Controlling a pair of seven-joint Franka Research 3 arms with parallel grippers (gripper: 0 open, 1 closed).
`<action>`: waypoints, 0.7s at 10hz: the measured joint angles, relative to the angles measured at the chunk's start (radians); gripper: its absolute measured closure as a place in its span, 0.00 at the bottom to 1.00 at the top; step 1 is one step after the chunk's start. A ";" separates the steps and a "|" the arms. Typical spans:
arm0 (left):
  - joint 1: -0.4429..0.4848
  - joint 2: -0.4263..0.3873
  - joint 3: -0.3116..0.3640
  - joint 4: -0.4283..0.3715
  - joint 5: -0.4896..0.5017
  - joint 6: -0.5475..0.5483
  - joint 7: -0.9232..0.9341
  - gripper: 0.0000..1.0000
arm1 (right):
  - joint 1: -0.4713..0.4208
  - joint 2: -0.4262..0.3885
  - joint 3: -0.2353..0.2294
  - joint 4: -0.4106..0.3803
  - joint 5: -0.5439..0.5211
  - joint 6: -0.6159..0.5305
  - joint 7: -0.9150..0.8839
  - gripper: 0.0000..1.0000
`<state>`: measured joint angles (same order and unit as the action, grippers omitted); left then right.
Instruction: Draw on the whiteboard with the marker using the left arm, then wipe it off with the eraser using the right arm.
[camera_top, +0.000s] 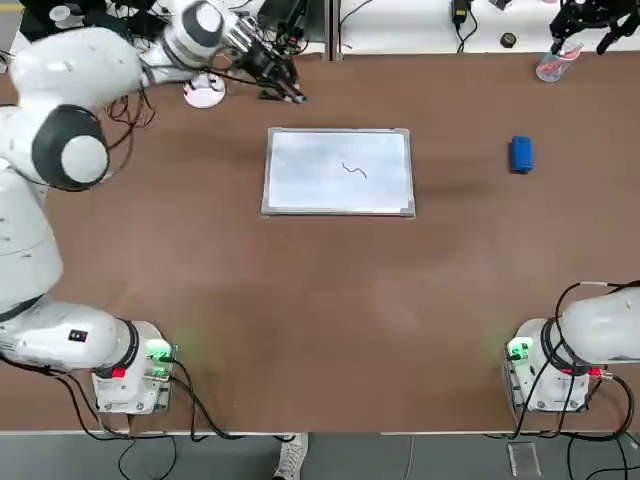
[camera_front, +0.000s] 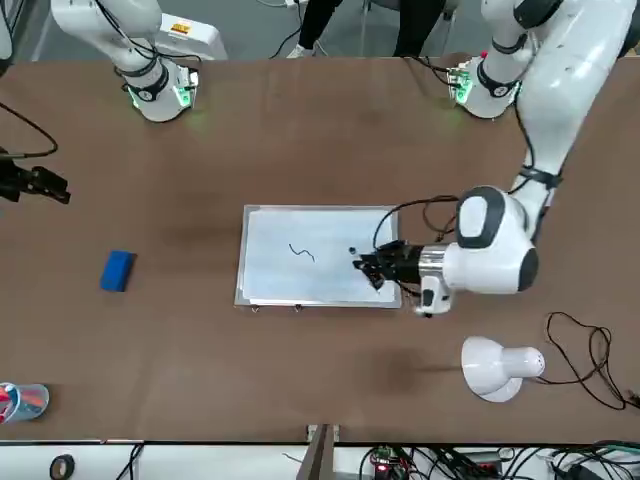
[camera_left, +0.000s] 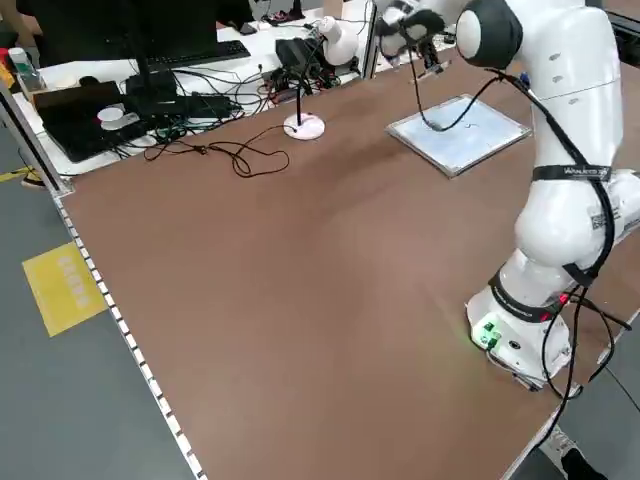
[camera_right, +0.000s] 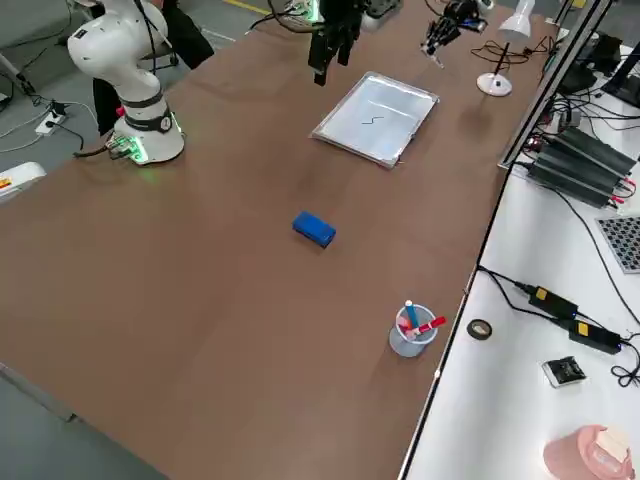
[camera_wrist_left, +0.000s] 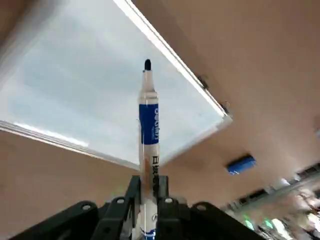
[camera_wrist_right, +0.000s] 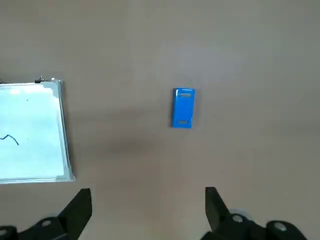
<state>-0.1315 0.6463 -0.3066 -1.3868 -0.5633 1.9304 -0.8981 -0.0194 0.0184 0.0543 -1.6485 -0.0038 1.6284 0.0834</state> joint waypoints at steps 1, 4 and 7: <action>0.026 -0.023 0.000 0.000 0.080 -0.049 0.013 0.83 | -0.012 -0.002 -0.001 -0.019 0.000 0.032 -0.021 0.00; 0.095 -0.088 0.001 -0.005 0.315 -0.184 0.136 0.83 | -0.055 -0.009 -0.003 -0.114 0.000 0.184 -0.098 0.00; 0.135 -0.136 0.000 -0.064 0.523 -0.226 0.313 0.83 | -0.088 -0.007 -0.005 -0.232 -0.002 0.373 -0.169 0.00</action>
<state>0.0037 0.5098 -0.3065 -1.4512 -0.0406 1.7048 -0.5848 -0.1070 0.0111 0.0497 -1.8803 -0.0059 2.0018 -0.0856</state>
